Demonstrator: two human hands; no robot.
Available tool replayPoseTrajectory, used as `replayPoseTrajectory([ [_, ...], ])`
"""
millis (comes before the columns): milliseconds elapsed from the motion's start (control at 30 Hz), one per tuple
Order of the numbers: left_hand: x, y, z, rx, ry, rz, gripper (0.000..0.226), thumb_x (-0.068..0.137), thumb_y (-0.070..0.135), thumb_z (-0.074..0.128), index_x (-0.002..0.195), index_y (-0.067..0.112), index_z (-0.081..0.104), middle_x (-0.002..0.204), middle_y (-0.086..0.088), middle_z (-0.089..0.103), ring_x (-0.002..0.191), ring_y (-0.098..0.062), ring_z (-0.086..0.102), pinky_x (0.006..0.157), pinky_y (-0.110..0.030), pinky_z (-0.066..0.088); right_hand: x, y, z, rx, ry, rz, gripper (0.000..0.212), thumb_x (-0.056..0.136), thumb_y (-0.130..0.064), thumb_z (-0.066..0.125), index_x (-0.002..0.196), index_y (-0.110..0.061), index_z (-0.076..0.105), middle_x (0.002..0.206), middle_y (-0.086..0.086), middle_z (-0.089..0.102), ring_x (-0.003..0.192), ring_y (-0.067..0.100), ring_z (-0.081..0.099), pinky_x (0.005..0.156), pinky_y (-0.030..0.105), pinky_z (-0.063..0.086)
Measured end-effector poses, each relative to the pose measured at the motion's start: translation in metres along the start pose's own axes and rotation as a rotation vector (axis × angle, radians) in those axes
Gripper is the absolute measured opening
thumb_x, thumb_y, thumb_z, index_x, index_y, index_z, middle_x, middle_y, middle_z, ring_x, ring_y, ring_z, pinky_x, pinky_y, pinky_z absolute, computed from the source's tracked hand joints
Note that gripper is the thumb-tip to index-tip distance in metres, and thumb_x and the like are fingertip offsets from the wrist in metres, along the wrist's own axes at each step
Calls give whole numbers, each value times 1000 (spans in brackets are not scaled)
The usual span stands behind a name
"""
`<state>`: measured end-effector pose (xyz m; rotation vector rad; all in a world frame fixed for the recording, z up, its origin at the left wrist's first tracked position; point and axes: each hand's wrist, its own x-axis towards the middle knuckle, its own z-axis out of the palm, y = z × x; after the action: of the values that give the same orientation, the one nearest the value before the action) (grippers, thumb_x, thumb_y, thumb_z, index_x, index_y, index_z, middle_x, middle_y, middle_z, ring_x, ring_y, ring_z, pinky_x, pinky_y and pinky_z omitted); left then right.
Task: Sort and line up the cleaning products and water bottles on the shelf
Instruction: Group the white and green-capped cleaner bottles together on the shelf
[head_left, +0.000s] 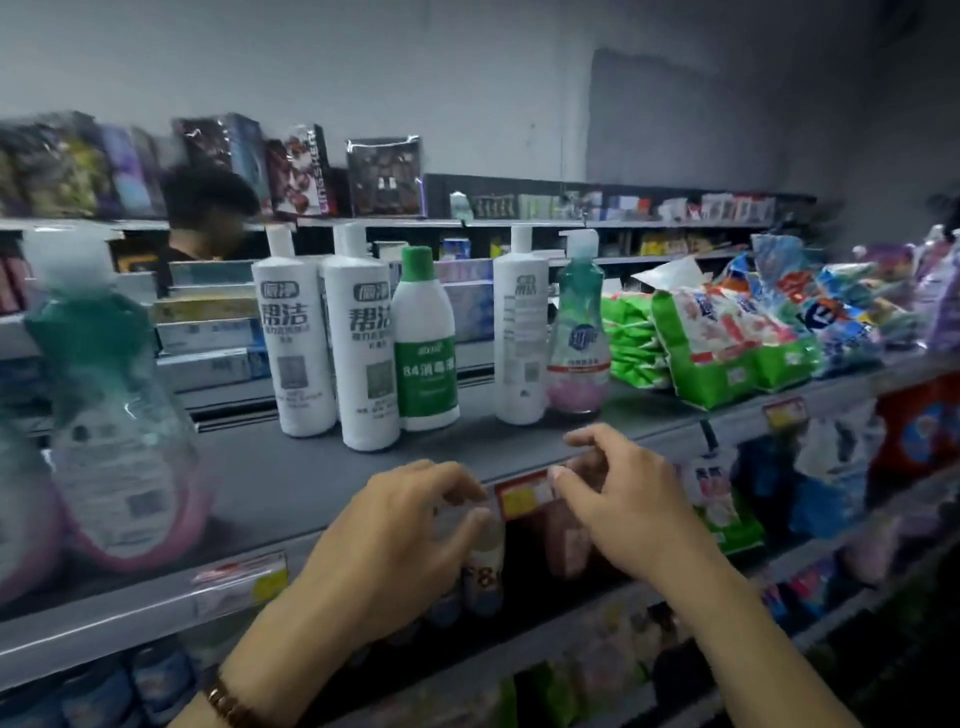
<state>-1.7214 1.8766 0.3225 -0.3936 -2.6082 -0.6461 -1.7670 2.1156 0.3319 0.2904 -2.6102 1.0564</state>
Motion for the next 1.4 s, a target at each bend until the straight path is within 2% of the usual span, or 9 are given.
replayPoseTrajectory([
  [67, 3, -7, -1, 6, 11, -31, 18, 96, 57, 63, 110, 47, 65, 106, 27, 66, 102, 3, 62, 88, -30, 57, 24, 4, 1, 23, 23, 33, 28, 94, -43, 74, 118, -33, 64, 95, -12, 71, 88, 5, 67, 75, 28, 48],
  [200, 17, -15, -4, -40, -21, -91, 22, 98, 55, 66, 117, 45, 65, 115, 27, 64, 103, 3, 63, 88, -24, 57, 64, 5, 13, 69, 60, 77, 35, 89, -40, 81, 117, -24, 67, 99, -8, 72, 96, 17, 71, 90, 32, 54],
  [367, 44, -17, -17, 41, 11, 19, 32, 98, 57, 65, 127, 43, 63, 121, 27, 61, 109, 2, 57, 95, -21, 51, 111, -9, 27, 71, 98, 125, 60, 90, -43, 81, 135, -15, 53, 119, 4, 72, 109, 23, 65, 91, 28, 46],
  [500, 73, -19, -20, -118, -13, 7, 28, 96, 51, 71, 121, 39, 68, 113, 25, 68, 104, 6, 62, 92, -20, 54, 148, -14, 41, 20, 214, 133, 77, 85, -49, 84, 139, -9, 47, 136, 13, 65, 123, 33, 63, 106, 48, 50],
  [567, 87, -21, -15, -151, -10, -27, 29, 96, 49, 72, 122, 36, 69, 114, 23, 68, 104, 3, 64, 94, -23, 56, 160, -15, 46, 9, 258, 143, 78, 83, -50, 85, 137, -8, 47, 137, 16, 64, 124, 36, 63, 105, 51, 50],
  [767, 115, -29, 7, -198, -12, -173, 29, 95, 47, 76, 121, 35, 70, 114, 17, 72, 104, 2, 67, 96, -27, 57, 187, -10, 61, 30, 256, 107, 75, 80, -52, 87, 129, -9, 50, 129, 18, 68, 120, 38, 65, 96, 44, 54],
  [1067, 160, -27, 17, -318, 41, -346, 35, 94, 46, 77, 125, 36, 64, 115, 12, 72, 107, -6, 68, 99, -35, 59, 199, 10, 65, 69, 227, 50, 68, 75, -64, 84, 119, -19, 59, 117, 10, 75, 111, 35, 70, 86, 42, 58],
  [1233, 185, -15, 27, -416, 156, -363, 49, 93, 43, 80, 134, 26, 60, 121, 5, 71, 107, -10, 68, 92, -27, 51, 190, 11, 57, 152, 237, 45, 64, 71, -60, 89, 115, -24, 59, 113, 5, 76, 108, 32, 72, 75, 32, 45],
  [1400, 199, -2, 36, -475, 229, -347, 50, 90, 41, 83, 130, 26, 57, 116, 9, 71, 101, -5, 70, 85, -23, 54, 173, 4, 57, 194, 239, -12, 58, 69, -60, 87, 107, -29, 55, 89, -7, 68, 91, 28, 72, 74, 33, 51],
])
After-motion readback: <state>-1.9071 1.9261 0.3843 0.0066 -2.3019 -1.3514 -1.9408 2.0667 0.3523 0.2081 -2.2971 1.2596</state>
